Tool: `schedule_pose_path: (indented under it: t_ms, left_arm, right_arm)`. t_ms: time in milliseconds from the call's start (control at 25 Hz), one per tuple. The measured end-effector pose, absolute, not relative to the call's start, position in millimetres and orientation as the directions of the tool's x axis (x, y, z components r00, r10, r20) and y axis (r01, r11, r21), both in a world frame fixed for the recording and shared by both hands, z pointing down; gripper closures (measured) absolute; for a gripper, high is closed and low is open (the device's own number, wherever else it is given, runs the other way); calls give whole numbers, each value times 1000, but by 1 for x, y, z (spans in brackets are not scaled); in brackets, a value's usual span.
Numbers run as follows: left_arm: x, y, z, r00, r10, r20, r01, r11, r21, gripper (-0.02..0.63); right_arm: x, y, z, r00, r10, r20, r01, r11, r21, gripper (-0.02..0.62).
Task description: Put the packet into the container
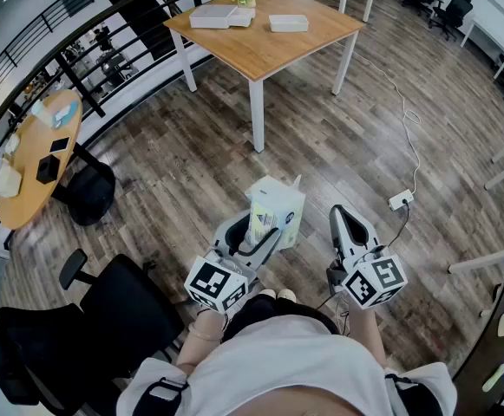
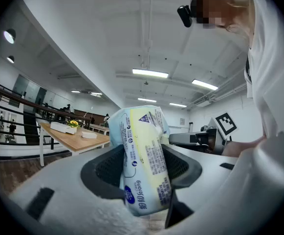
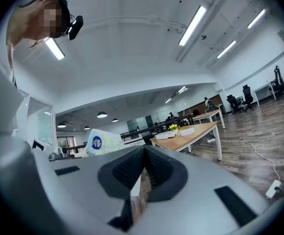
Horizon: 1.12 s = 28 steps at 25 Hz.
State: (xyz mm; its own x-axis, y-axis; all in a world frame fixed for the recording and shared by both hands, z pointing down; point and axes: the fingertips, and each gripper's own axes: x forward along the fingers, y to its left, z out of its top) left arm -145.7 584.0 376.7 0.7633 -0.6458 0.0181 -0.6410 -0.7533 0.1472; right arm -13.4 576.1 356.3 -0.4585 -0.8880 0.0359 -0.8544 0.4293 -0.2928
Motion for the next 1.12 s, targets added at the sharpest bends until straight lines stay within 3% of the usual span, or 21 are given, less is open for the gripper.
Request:
schedule_pose_path:
  t_ms: [480, 1120]
  left_arm:
    - [-139, 584, 379, 739, -673, 32, -668, -724, 171, 380]
    - [-107, 571, 377, 719, -694, 45, -691, -705, 157, 380]
  right_arm:
    - [7, 561, 360, -433, -895, 112, -865, 377, -332, 584]
    - [34, 560, 365, -490, -864, 118, -868, 470, -161, 584]
